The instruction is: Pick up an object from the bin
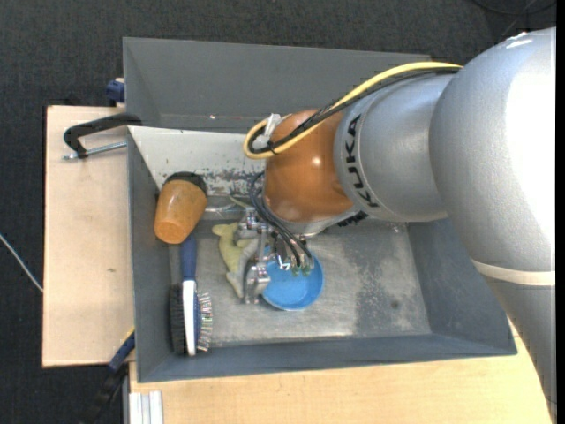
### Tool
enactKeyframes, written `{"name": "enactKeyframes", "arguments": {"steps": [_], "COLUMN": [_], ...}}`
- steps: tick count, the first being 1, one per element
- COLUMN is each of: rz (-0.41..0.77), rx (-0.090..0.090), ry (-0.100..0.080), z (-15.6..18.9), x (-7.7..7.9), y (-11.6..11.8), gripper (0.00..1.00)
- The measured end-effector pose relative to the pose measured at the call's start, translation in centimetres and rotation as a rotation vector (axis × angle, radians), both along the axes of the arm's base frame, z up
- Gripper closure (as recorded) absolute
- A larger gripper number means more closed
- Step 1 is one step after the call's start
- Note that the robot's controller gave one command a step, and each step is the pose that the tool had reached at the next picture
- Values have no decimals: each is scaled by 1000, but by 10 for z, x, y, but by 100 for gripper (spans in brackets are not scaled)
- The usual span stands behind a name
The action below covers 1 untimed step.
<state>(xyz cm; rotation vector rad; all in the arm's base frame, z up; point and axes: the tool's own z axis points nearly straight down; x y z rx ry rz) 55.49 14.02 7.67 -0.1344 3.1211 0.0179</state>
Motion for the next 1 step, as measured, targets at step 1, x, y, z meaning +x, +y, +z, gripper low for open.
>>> {"name": "enactKeyframes", "arguments": {"steps": [1], "rz": [236], "rx": [-7], "ry": [-15], "z": [1], "x": [-21], "y": [-8], "gripper": [0]}}
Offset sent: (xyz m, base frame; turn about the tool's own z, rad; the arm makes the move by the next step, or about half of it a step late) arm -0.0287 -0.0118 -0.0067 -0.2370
